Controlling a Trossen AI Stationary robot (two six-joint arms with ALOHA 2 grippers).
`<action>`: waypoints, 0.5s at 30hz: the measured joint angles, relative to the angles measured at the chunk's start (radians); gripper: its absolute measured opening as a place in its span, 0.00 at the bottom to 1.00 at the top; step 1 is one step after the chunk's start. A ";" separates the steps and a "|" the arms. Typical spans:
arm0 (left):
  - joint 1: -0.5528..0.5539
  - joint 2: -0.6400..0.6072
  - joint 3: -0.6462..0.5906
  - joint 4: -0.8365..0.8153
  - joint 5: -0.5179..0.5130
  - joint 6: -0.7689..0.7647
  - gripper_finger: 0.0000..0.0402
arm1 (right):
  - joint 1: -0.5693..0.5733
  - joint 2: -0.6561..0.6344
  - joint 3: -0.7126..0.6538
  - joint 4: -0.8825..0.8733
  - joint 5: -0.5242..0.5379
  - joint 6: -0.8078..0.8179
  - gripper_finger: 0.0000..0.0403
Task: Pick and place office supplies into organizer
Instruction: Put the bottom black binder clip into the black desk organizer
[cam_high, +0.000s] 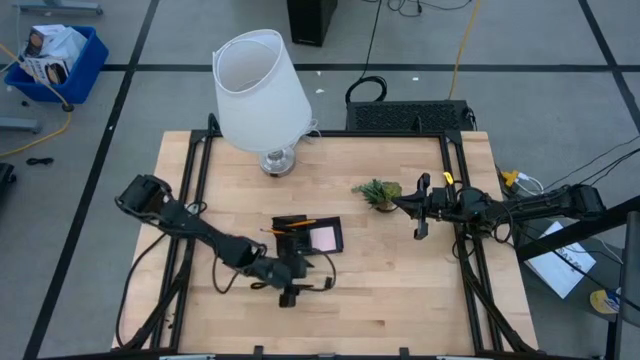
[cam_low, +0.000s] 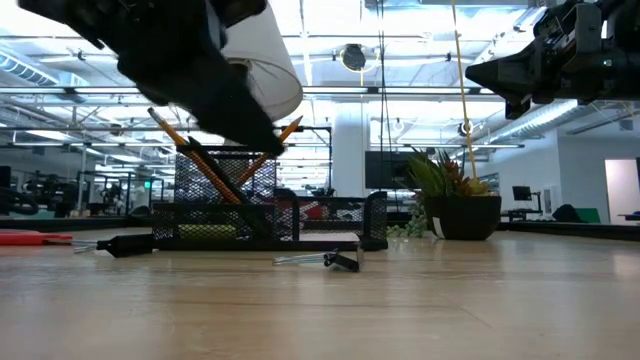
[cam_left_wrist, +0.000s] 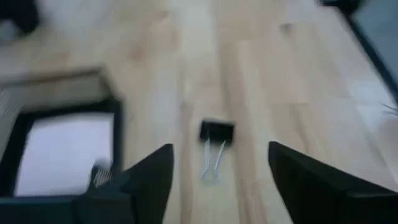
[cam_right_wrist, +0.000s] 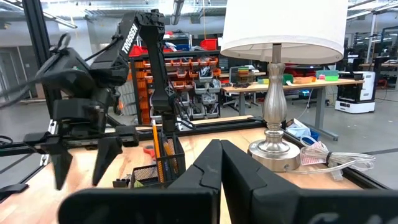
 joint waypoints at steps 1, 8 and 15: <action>0.009 0.006 0.000 0.020 0.031 0.050 0.70 | 0.000 0.000 0.000 0.000 0.000 0.000 0.00; 0.100 0.092 0.000 0.084 0.215 0.129 0.86 | 0.000 0.000 0.000 0.000 0.000 0.000 0.00; 0.160 0.193 0.047 0.124 0.352 0.212 0.86 | 0.000 0.000 0.000 0.000 0.000 0.000 0.00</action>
